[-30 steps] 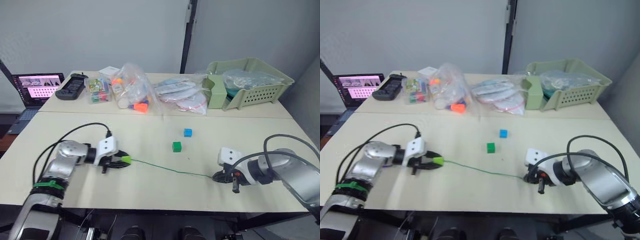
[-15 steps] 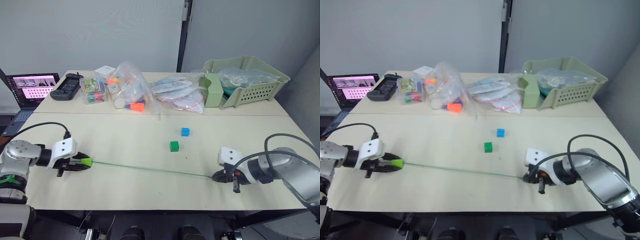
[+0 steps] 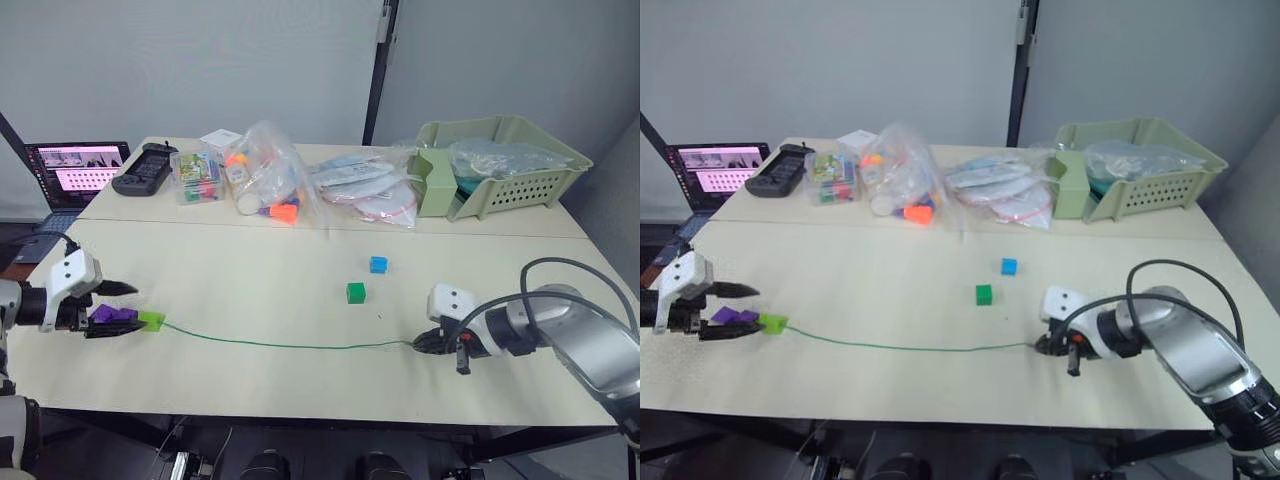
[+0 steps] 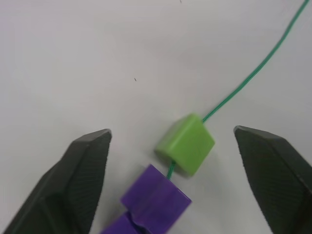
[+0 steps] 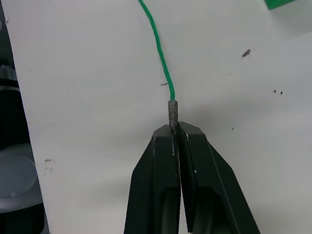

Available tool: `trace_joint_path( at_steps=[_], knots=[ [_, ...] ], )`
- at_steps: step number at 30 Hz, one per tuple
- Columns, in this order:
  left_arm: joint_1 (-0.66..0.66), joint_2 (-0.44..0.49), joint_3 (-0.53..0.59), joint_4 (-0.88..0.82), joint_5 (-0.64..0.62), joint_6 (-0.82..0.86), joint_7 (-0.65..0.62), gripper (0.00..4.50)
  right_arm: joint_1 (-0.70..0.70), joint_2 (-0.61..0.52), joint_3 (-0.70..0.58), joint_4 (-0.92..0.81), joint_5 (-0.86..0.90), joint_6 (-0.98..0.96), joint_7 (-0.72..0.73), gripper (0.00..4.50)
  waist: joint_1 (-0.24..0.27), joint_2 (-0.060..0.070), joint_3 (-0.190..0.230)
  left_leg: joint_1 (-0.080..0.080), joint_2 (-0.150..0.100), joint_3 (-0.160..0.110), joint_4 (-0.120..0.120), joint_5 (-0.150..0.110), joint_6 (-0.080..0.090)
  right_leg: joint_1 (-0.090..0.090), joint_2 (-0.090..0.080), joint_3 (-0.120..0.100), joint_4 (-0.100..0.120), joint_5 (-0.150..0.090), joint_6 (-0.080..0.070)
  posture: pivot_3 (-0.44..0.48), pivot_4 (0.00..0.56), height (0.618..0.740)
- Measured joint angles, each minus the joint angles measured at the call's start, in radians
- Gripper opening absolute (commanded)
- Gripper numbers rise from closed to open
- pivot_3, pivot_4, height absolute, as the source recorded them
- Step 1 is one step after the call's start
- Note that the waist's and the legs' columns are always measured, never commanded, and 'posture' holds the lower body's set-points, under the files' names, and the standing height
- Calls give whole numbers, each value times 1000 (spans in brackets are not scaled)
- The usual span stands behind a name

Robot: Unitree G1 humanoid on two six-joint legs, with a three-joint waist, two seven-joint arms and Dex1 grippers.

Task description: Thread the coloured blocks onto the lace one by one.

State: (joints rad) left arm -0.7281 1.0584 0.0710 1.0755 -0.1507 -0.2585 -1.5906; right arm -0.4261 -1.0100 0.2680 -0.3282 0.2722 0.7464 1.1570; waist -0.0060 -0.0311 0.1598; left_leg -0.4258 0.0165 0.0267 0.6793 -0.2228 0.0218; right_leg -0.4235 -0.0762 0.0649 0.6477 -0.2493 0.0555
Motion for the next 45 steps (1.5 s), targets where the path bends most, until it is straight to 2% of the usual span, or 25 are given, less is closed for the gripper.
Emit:
trace_joint_path(
  at_steps=[3,10,14,18,21,26,31,32,33,37,45],
  knots=[
    [-23,-38,8,-102,-47,74,-13,4420,-33,21,25,20,-17,-7,2,0,2,0,0,0,0,0,0,0,0,0,0,0,0,0,0,0,150,734],
    [59,-187,-14,-549,-169,320,20,4420,-104,79,67,74,-37,-25,21,0,-7,0,0,0,0,-2,0,0,0,0,0,0,1,0,0,0,150,734],
    [124,-344,-102,-826,-197,464,127,4420,-171,126,90,75,-36,-12,31,0,-7,0,0,0,-1,-4,0,0,0,0,0,1,2,1,1,0,150,734],
    [171,-462,-203,-955,-191,534,213,4420,-218,140,113,59,-34,24,42,0,-7,0,0,0,-1,-5,0,0,0,0,1,1,2,1,0,0,150,734],
    [172,-517,-245,-980,-163,539,265,4420,-225,145,125,48,-32,52,45,0,-7,0,0,0,-2,-5,0,0,0,1,0,1,2,1,0,0,150,734],
    [167,-703,-362,-968,-108,514,362,4420,-269,179,157,-20,-12,116,57,0,0,0,0,-1,-3,-5,1,0,0,1,0,1,1,2,1,0,150,734],
    [176,-733,-377,-974,-99,516,402,4420,-264,174,158,-45,-12,165,55,0,-3,0,0,0,-2,-9,1,0,0,1,0,1,1,2,1,0,150,734],
    [181,-738,-389,-976,-95,517,404,3856,-264,174,158,-52,-11,175,54,0,-4,0,0,0,-2,-10,1,0,0,1,0,1,1,2,1,0,150,734],
    [184,-740,-397,-976,-95,519,404,3645,-264,174,158,-56,-11,179,53,0,-4,0,0,0,-2,-11,1,0,0,1,0,1,1,2,1,0,150,734],
    [189,-727,-400,-982,-93,520,403,2272,-262,172,158,-59,-11,181,47,0,-6,0,0,0,-3,-12,1,0,0,2,0,1,1,2,1,0,150,734],
    [190,-705,-400,-983,-90,519,401,2272,-261,162,158,-58,-11,181,42,0,-4,0,0,0,-3,-12,1,0,0,2,0,1,1,2,1,0,150,734]
  ],
)
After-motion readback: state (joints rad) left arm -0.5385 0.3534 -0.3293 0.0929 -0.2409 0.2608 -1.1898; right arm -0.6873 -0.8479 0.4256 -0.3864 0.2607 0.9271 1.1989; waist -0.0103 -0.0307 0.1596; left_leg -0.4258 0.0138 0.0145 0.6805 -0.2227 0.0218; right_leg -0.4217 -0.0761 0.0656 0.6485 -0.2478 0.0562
